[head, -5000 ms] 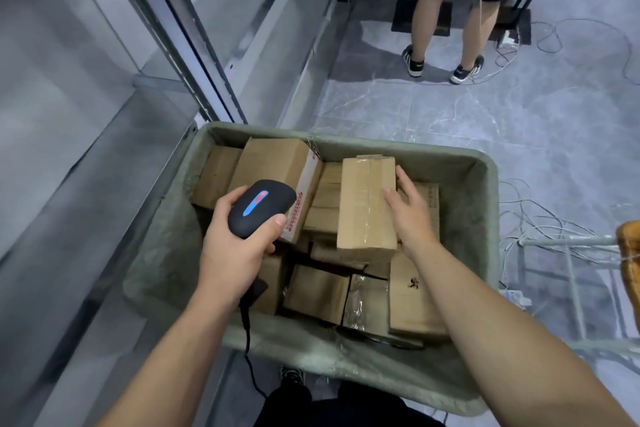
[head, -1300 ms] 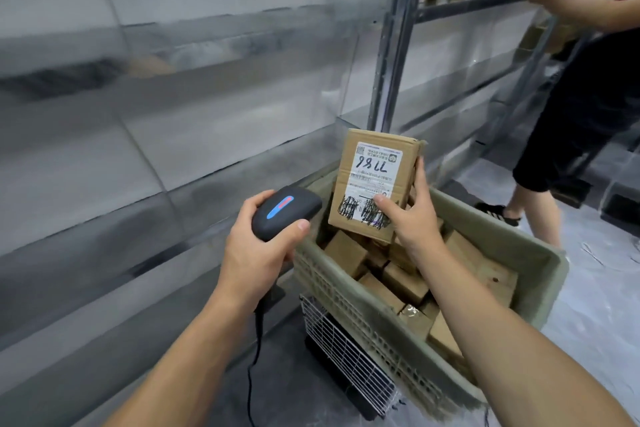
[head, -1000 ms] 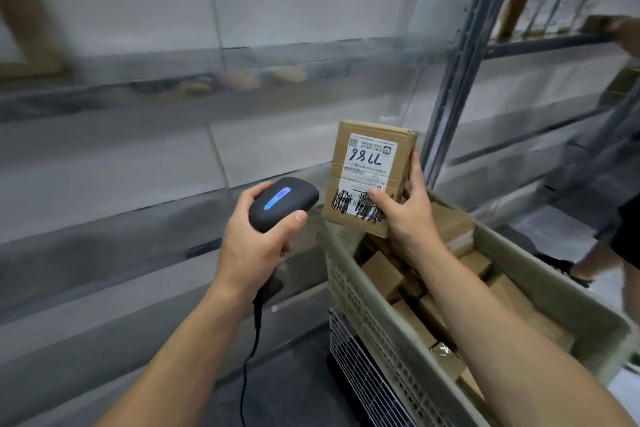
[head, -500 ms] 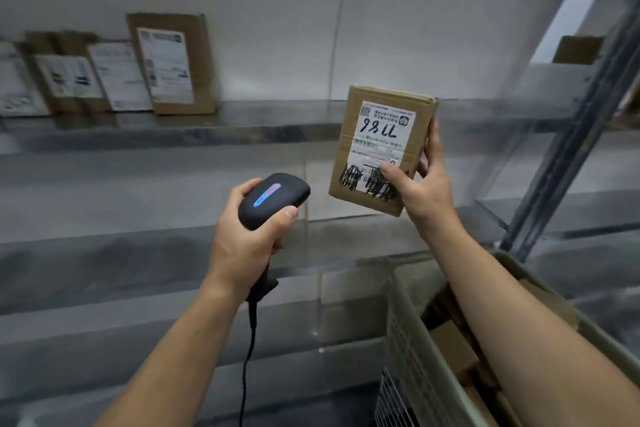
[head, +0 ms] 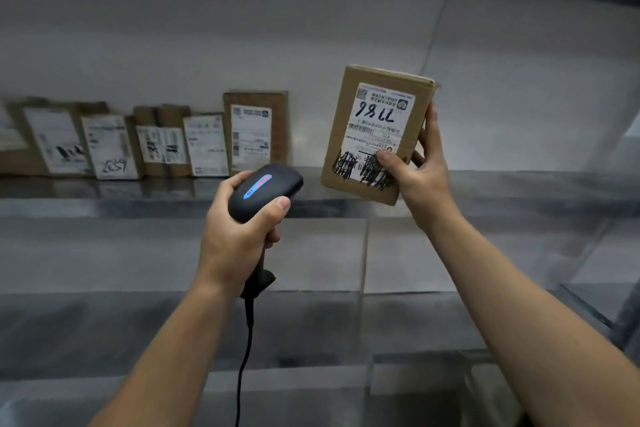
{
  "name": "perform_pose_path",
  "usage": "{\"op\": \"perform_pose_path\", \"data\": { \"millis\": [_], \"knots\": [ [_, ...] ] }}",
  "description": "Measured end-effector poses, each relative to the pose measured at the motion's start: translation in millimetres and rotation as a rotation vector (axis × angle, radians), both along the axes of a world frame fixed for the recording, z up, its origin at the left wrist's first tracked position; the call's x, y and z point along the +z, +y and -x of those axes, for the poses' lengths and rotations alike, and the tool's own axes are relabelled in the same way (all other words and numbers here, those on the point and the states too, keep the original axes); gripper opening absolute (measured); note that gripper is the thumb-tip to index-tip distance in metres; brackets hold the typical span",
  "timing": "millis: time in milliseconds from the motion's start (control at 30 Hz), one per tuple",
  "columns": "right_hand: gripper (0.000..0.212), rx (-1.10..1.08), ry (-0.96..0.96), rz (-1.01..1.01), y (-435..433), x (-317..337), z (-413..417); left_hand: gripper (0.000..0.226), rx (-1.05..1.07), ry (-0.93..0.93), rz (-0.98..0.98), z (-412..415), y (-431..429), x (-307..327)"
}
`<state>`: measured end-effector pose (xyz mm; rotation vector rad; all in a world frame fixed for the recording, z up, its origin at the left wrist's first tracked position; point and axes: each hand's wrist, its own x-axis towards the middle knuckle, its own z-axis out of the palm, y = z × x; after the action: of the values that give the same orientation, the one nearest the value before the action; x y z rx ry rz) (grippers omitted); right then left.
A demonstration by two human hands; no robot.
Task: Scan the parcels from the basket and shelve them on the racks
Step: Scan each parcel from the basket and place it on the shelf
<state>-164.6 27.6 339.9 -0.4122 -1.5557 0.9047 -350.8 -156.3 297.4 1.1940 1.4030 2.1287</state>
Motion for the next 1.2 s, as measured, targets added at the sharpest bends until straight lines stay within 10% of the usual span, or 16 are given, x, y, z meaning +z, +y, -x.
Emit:
{"op": "perform_pose_path", "data": {
  "millis": [1200],
  "knots": [
    [0.089, 0.038, -0.388, 0.043, 112, -3, 127, 0.046, 0.105, 0.024, -0.033, 101, 57, -1]
  ]
}}
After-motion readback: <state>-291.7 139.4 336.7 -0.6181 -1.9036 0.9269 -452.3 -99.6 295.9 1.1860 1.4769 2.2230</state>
